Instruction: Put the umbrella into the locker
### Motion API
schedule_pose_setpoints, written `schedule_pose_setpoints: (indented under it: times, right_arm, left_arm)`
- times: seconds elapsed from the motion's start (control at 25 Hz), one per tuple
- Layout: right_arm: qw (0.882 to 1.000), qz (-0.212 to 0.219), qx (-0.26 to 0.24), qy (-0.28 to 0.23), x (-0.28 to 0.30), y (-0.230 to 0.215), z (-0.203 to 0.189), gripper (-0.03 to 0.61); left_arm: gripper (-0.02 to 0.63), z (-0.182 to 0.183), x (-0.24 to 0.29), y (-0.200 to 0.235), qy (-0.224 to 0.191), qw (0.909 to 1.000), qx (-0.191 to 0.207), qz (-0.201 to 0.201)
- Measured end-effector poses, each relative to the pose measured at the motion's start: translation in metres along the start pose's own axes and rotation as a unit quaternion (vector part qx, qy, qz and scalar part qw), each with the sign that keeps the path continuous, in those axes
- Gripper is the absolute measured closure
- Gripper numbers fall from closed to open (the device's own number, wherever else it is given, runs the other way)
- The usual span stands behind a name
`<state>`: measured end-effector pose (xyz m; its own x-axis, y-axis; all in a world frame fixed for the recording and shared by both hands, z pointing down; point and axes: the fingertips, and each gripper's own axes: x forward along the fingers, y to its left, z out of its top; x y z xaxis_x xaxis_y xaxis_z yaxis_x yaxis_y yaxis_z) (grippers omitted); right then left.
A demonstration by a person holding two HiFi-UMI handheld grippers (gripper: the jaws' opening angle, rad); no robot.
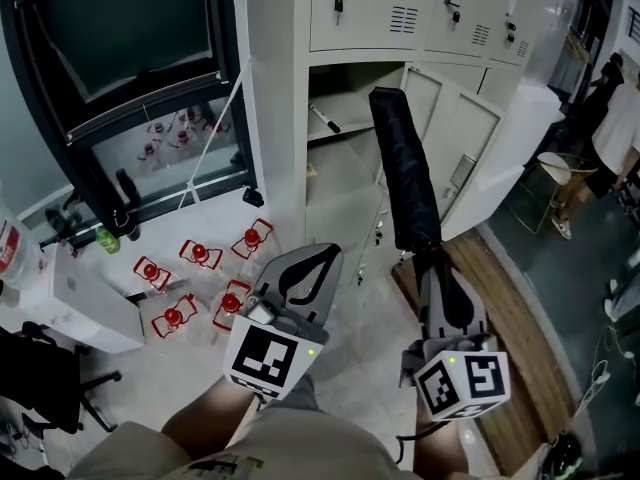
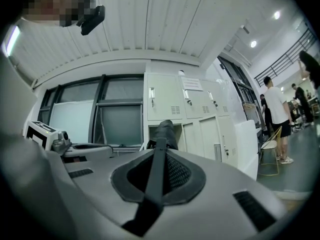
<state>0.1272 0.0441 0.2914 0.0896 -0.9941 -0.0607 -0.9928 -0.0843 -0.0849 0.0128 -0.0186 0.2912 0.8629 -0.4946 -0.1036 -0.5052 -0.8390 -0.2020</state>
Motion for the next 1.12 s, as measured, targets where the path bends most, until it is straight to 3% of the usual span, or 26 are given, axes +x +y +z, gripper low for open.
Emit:
schedule_pose_setpoints:
  times: [0.16, 0.56, 0.76, 1.12]
  right_arm:
    - [1.0, -0.004, -0.001, 0.017, 0.03, -0.006, -0.01, 0.56]
    - [0.999, -0.014, -0.002, 0.037, 0.107, -0.015, -0.018, 0.56]
    - [0.999, -0.017, -0.007, 0.045, 0.148, -0.019, -0.019, 0.56]
    - [0.998, -0.018, -0.013, 0.064, 0.221, -0.028, -0.028, 0.56]
  left_arm:
    - [0.605, -0.017, 0.019, 0.02, 0.015, 0.9996, -0.024, 0.001]
    - [0.605, -0.032, 0.072, 0.075, 0.019, 0.9997, -0.013, -0.011]
    - [0.606, -0.038, 0.101, 0.105, 0.023, 0.9991, -0.033, -0.013]
    - [0.606, -0.054, 0.157, 0.143, 0.023, 0.9984, -0.034, -0.039]
